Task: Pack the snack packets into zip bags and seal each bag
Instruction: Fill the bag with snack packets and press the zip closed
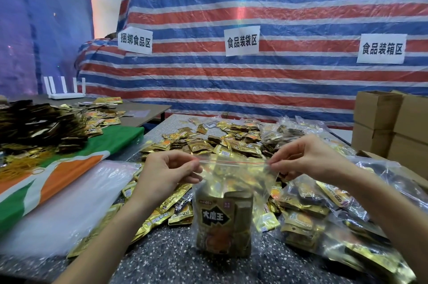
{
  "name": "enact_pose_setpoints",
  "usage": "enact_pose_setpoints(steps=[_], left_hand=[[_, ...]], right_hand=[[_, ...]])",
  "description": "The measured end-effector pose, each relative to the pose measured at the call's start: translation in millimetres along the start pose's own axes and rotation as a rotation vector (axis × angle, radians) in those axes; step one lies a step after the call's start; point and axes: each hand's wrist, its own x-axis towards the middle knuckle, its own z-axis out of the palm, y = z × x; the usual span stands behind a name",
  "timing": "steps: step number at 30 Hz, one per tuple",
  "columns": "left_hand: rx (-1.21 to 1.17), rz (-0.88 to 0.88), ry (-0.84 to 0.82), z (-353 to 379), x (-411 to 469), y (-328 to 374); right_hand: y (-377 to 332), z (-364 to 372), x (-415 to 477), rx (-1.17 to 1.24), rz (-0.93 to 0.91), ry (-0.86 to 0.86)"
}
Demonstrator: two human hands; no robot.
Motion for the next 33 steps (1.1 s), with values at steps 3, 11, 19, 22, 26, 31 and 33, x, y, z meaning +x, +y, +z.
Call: enact_pose_setpoints(steps=[3, 11, 19, 22, 26, 31, 33], left_hand=[[0.012, -0.006, 0.006, 0.0, -0.8, 2.4], [0.174, 0.087, 0.012, -3.4, -2.9, 10.6], [0.213, 0.079, -0.002, 7.8, -3.9, 7.8], [0.201, 0.093, -0.014, 10.9, -5.6, 9.4], [0.234, 0.143, -0.028, 19.1, -9.4, 9.5], [0.241, 0.179, -0.011, 25.4, -12.1, 8.7], [0.212, 0.155, -0.015, 22.5, -13.6, 8.9]], right_hand=[[2.7, -2.4, -1.3, -0.036, -0.032, -0.010], [0.7, -11.4, -1.9, -0.001, -0.204, 0.065], [7.6, -5.7, -0.5, -0.137, -0.213, 0.031], [-5.3, 4.0, -2.1, -0.318, -0.179, 0.021], [-39.3, 42.0, -1.4, -0.535, -0.314, -0.015], [-64.5, 81.2, 10.8, -0.631, -0.453, 0.038], [-65.0, 80.0, 13.7, -0.561, -0.430, 0.028]])
